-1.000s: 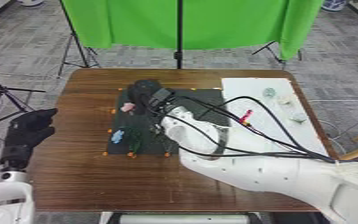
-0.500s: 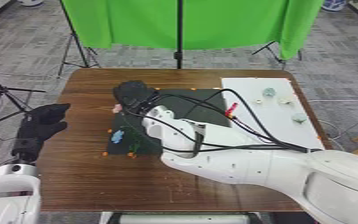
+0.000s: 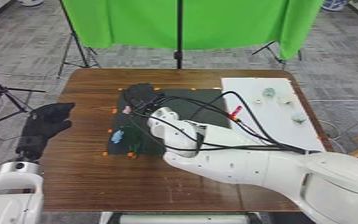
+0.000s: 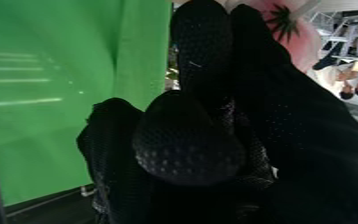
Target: Arrange flowers
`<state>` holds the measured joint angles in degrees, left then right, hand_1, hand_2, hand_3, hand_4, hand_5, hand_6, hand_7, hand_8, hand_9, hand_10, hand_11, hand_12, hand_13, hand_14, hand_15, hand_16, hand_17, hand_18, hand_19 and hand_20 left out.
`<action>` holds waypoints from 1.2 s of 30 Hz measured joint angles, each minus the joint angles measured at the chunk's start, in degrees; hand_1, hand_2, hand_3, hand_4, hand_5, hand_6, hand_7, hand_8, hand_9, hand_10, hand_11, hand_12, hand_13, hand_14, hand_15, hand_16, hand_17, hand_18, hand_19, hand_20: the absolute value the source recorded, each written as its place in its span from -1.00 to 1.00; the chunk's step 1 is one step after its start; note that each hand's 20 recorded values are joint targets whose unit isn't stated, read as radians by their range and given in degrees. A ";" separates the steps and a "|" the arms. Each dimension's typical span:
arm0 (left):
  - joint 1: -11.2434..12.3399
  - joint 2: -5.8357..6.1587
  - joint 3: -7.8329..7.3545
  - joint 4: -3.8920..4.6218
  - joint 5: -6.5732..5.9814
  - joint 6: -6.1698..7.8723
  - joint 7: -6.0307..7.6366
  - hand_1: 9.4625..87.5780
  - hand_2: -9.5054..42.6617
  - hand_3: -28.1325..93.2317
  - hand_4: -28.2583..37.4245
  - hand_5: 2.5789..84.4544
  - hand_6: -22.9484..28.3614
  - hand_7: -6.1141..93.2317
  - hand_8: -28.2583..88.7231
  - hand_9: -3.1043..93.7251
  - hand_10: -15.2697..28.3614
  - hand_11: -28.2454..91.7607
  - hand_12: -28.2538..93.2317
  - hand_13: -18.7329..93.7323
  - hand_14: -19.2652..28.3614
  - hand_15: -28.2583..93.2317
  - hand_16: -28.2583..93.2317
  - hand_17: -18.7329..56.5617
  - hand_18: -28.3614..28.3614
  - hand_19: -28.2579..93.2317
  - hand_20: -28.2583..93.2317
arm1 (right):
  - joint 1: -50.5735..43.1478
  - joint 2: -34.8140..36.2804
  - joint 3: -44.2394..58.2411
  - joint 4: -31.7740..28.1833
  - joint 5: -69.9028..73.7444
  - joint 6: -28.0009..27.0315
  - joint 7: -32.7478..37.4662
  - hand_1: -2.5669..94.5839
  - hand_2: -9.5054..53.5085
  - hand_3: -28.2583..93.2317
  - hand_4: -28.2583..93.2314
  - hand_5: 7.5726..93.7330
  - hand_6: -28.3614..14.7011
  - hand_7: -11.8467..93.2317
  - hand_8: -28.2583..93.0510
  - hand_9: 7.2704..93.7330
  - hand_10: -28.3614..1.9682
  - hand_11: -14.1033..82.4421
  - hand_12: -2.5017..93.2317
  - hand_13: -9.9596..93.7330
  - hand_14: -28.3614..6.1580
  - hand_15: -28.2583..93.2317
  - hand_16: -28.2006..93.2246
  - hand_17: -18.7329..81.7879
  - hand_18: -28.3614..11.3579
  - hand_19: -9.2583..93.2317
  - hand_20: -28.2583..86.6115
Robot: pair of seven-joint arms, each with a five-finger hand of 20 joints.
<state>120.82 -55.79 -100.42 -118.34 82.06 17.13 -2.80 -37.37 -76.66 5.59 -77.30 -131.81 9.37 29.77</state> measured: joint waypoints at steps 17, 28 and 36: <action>-0.67 0.31 0.05 0.66 -0.01 -2.18 -0.34 0.53 -0.52 0.40 -0.25 0.11 -0.04 -0.44 -0.67 -0.08 0.21 -0.16 -0.32 0.00 0.37 -0.19 -0.51 0.03 0.42 -0.23 0.02 | -1.74 0.83 2.19 -1.42 0.59 -4.66 -0.79 0.08 -1.00 0.45 -0.81 0.52 0.34 -0.36 -0.44 0.84 0.30 -0.26 -0.14 0.96 0.64 0.45 0.08 0.63 -0.23 1.00 0.53; -0.74 0.39 -0.42 0.69 -0.02 -2.74 -0.75 0.53 -0.52 0.40 -0.26 0.11 -0.04 -0.44 -0.68 -0.08 0.21 -0.16 -0.32 0.01 0.37 -0.19 -0.52 0.02 0.42 -0.22 0.01 | -2.97 2.54 5.32 -4.94 0.87 -6.42 -1.27 0.00 -1.00 0.51 -0.82 0.48 0.35 -0.38 -0.45 0.78 0.26 -0.20 -0.21 0.93 0.61 0.44 0.08 0.60 -0.27 1.00 0.52; 1.19 0.27 -2.72 -0.47 0.10 -2.74 -0.96 0.53 -0.52 0.40 -0.26 0.12 -0.04 -0.44 -0.68 -0.07 0.21 -0.16 -0.32 0.01 0.36 -0.19 -0.52 0.02 0.43 -0.22 0.01 | -7.46 10.81 16.49 -22.25 2.30 -7.38 -1.81 -0.25 -1.00 0.56 -0.78 0.33 0.29 -0.45 -0.68 0.55 -0.05 -0.20 -0.41 0.81 0.41 0.45 0.07 0.53 -0.33 1.00 0.50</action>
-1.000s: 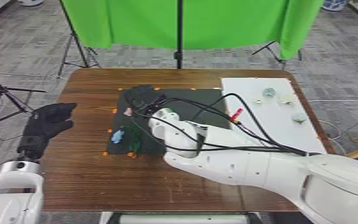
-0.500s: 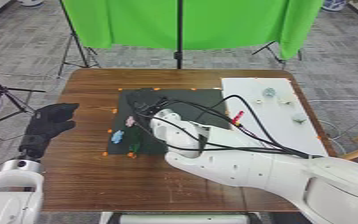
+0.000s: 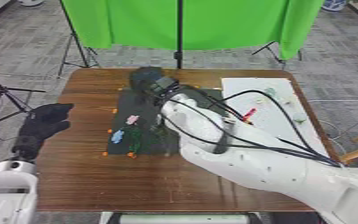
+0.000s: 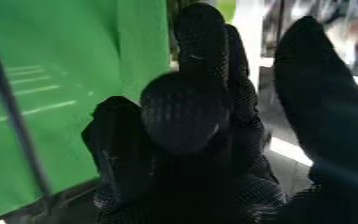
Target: Arrange flowers
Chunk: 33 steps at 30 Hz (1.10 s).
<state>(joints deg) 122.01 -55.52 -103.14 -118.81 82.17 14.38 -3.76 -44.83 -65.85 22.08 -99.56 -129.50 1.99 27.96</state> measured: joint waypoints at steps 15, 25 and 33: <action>3.81 -1.63 -3.13 -1.54 0.14 -0.02 -0.36 0.51 -0.52 0.40 -0.26 0.12 -0.04 -0.45 -0.68 -0.07 0.21 -0.16 -0.32 0.02 0.37 -0.17 -0.52 0.01 0.43 -0.21 0.01 | -28.32 25.08 41.72 -22.01 10.55 -27.44 3.92 -0.51 -0.77 0.41 -0.74 0.07 0.19 -0.66 -0.62 0.22 -0.46 -0.43 -0.40 0.58 -0.14 0.45 0.04 0.29 -0.69 0.99 0.37; 3.91 -1.85 -3.81 -1.58 0.26 -0.45 -0.63 0.50 -0.53 0.41 -0.25 0.12 -0.04 -0.45 -0.68 -0.06 0.20 -0.15 -0.32 0.02 0.37 -0.17 -0.52 0.01 0.43 -0.21 0.01 | -43.95 30.45 60.51 -14.90 7.32 -20.79 8.10 -0.48 -0.81 0.43 -0.73 0.09 0.23 -0.63 -0.63 0.28 -0.44 -0.35 -0.39 0.58 -0.14 0.49 0.04 0.29 -0.70 1.00 0.35; 3.91 -2.01 -3.86 -1.58 0.51 -1.21 -0.79 0.50 -0.53 0.41 -0.27 0.12 -0.05 -0.45 -0.68 -0.06 0.21 -0.15 -0.32 0.02 0.37 -0.17 -0.52 0.01 0.43 -0.21 0.01 | -45.22 30.85 59.49 -8.39 7.30 -20.11 9.48 -0.43 -0.89 0.48 -0.74 0.10 0.25 -0.60 -0.63 0.34 -0.35 -0.29 -0.38 0.64 0.00 0.51 0.03 0.35 -0.63 1.00 0.36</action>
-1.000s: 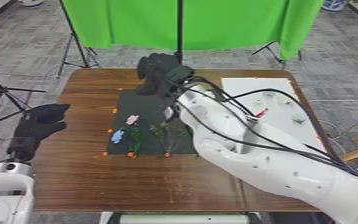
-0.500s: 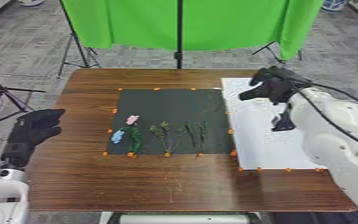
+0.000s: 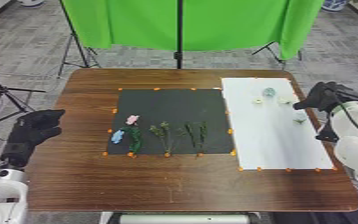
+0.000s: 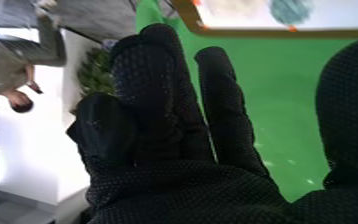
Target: Arrange flowers
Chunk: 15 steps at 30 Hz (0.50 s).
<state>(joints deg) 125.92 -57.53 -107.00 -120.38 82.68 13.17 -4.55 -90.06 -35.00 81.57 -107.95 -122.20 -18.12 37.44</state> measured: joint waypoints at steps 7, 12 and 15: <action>-0.01 -0.01 0.06 0.07 0.00 -0.51 -0.10 0.49 -0.54 0.42 -0.27 0.12 -0.05 -0.45 -0.68 -0.06 0.21 -0.15 -0.32 0.02 0.37 -0.17 -0.52 0.00 0.43 -0.21 0.01 | 0.95 -0.83 -5.91 6.15 -1.70 9.54 -0.35 -0.34 -1.00 0.55 -0.75 0.12 0.29 -0.55 -0.65 0.39 -0.24 -0.23 -0.38 0.71 0.17 0.52 0.03 0.40 -0.54 1.00 0.38; -0.04 -0.03 0.23 0.15 0.00 -0.68 -0.05 0.49 -0.53 0.42 -0.28 0.12 -0.05 -0.44 -0.68 -0.05 0.21 -0.15 -0.32 0.03 0.37 -0.17 -0.52 0.00 0.43 -0.21 0.01 | 1.42 -1.70 -9.80 9.97 -4.55 17.43 -0.95 -0.26 -1.00 0.56 -0.76 0.14 0.33 -0.52 -0.66 0.44 -0.14 -0.20 -0.38 0.76 0.29 0.51 0.03 0.45 -0.48 1.00 0.40; -0.05 -0.09 0.36 0.28 -0.01 -0.68 0.08 0.50 -0.53 0.41 -0.29 0.12 -0.05 -0.44 -0.68 -0.05 0.21 -0.15 -0.32 0.03 0.38 -0.17 -0.52 0.00 0.43 -0.21 0.01 | 1.50 -2.28 -10.85 11.00 -4.98 17.98 -0.95 -0.18 -1.00 0.58 -0.78 0.18 0.36 -0.48 -0.67 0.46 -0.07 -0.19 -0.39 0.78 0.35 0.50 0.03 0.46 -0.45 1.00 0.41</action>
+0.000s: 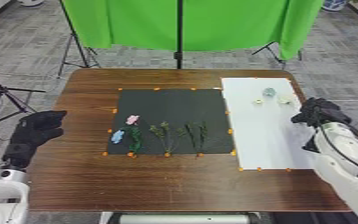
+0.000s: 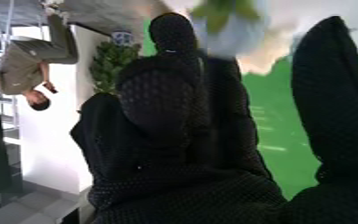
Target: Arrange flowers
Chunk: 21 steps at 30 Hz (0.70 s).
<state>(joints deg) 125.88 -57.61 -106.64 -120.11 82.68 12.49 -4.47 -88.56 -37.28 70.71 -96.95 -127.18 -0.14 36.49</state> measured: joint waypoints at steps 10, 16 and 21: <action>-0.08 -0.12 0.44 0.57 -0.11 0.08 0.39 0.51 -0.52 0.40 -0.29 0.13 -0.04 -0.45 -0.68 -0.05 0.22 -0.15 -0.32 0.03 0.38 -0.17 -0.52 0.00 0.43 -0.21 0.00 | -0.08 -0.90 -3.57 2.41 -0.17 7.75 -0.08 0.29 -1.00 0.43 -0.85 0.56 0.32 -0.30 -0.40 0.84 0.33 -0.43 0.00 0.90 0.54 0.49 0.05 0.57 -0.31 1.00 0.47; 0.03 -0.46 0.17 0.55 -0.11 0.07 0.49 0.50 -0.53 0.41 -0.29 0.13 -0.05 -0.44 -0.68 -0.04 0.22 -0.15 -0.32 0.02 0.37 -0.17 -0.52 0.00 0.43 -0.22 0.00 | -0.67 -1.57 -4.01 1.97 -1.38 17.87 0.19 0.33 -1.00 0.43 -0.84 0.64 0.31 -0.26 -0.39 0.90 0.35 -0.43 0.03 0.93 0.59 0.49 0.06 0.61 -0.28 1.00 0.49; 0.28 -0.48 -0.36 0.50 -0.16 0.07 0.57 0.47 -0.53 0.42 -0.28 0.13 -0.05 -0.44 -0.68 -0.04 0.21 -0.15 -0.32 0.02 0.37 -0.17 -0.52 -0.01 0.42 -0.23 -0.01 | -1.59 -2.71 0.32 -4.96 -1.61 17.78 0.53 0.33 -1.00 0.43 -0.83 0.64 0.30 -0.26 -0.38 0.91 0.35 -0.43 0.04 0.93 0.60 0.48 0.06 0.61 -0.28 1.00 0.50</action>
<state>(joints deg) 126.15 -58.09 -107.00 -119.61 82.51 12.56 -3.90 -90.15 -39.99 71.03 -101.91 -128.79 17.64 37.02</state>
